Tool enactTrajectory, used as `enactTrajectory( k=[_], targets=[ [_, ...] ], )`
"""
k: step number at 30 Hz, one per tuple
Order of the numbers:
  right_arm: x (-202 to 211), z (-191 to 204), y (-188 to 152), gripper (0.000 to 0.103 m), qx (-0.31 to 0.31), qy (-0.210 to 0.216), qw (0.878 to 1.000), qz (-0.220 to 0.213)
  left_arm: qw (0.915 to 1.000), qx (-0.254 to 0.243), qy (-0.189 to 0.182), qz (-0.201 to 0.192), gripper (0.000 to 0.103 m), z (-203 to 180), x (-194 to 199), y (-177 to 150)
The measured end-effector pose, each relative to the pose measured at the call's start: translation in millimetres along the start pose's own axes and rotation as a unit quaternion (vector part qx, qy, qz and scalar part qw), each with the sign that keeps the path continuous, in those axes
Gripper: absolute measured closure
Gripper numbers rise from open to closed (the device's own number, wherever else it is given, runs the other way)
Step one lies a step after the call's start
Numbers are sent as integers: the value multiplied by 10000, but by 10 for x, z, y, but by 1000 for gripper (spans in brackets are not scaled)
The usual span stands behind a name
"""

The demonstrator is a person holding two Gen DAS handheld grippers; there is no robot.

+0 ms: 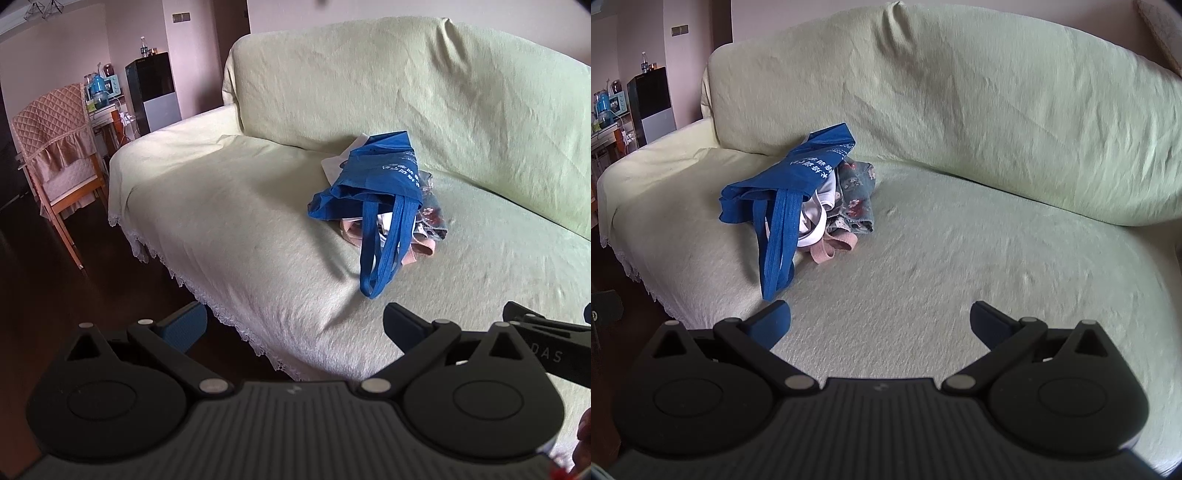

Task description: Fold shopping bag

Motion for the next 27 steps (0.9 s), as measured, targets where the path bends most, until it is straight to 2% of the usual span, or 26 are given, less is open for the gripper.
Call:
enactTrajectory(
  k=[7, 12, 27],
  targets=[
    [26, -12, 39, 1, -5, -51, 10000, -34, 10000, 53, -50, -27, 1, -54, 44, -29],
    [-34, -8, 9, 1, 5, -52, 10000, -57, 9998, 3, -98, 197, 1, -111, -108, 69],
    [-53, 80, -60, 1, 62, -76, 9999, -80, 9998, -12, -71, 177, 1, -252, -37, 15]
  ],
)
Point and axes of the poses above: each gripper's, at about its wrist camera, not at the fingertips, and x roughly against the way its jaws point, z to its left, y to its top, the point moved 8 cm from there along -x, roughly the way its jaws point, and after that the axes turned 15 degrees about -x, right-handed, at the moved point
